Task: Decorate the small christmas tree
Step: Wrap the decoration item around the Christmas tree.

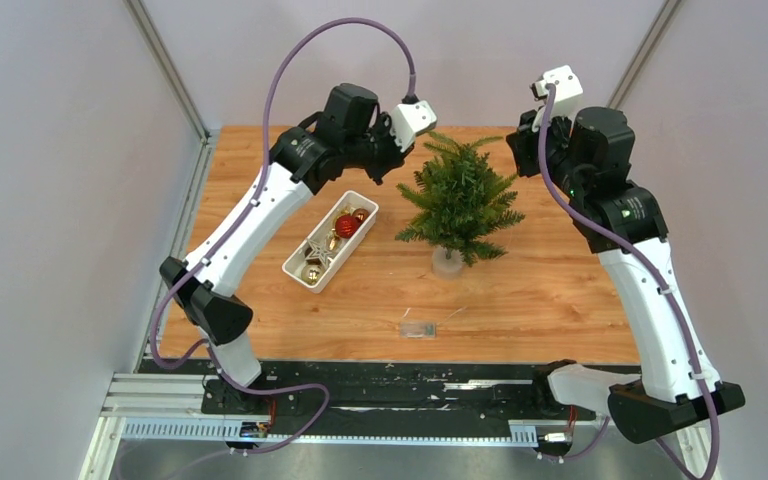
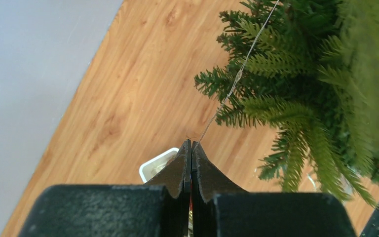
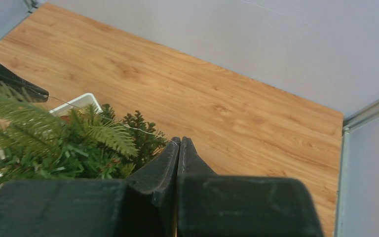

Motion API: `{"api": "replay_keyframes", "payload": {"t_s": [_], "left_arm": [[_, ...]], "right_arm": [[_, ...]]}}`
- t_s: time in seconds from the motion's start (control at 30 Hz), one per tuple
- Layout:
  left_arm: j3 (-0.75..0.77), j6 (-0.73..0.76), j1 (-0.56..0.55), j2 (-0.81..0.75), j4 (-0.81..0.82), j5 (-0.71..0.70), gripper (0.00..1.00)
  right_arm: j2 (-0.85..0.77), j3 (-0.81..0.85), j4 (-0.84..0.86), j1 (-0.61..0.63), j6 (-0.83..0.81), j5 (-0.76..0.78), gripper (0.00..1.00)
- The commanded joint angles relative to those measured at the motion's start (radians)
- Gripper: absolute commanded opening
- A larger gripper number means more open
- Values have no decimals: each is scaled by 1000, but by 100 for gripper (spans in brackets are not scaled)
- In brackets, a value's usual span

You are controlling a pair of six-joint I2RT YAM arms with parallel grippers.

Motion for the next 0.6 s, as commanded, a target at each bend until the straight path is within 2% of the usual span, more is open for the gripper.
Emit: {"api": "replay_keyframes", "payload": {"t_s": [0.0,0.27,0.37,0.57], "left_arm": [[-22,-50,11,-119,-22,39,0],[-15,-92,11,-158,-110,111,0],[-29,-183,11,-175,-119,173,0],[-104,-383,11,-243,-25,245,0]], "right_arm": [[-51,-6,7,-10,52,-61,0],[-57,-12,-25,-10,57,-70,0],[-57,-19,-25,-12,61,-78,0],[-45,-14,-22,-11,86,-117,0]]}}
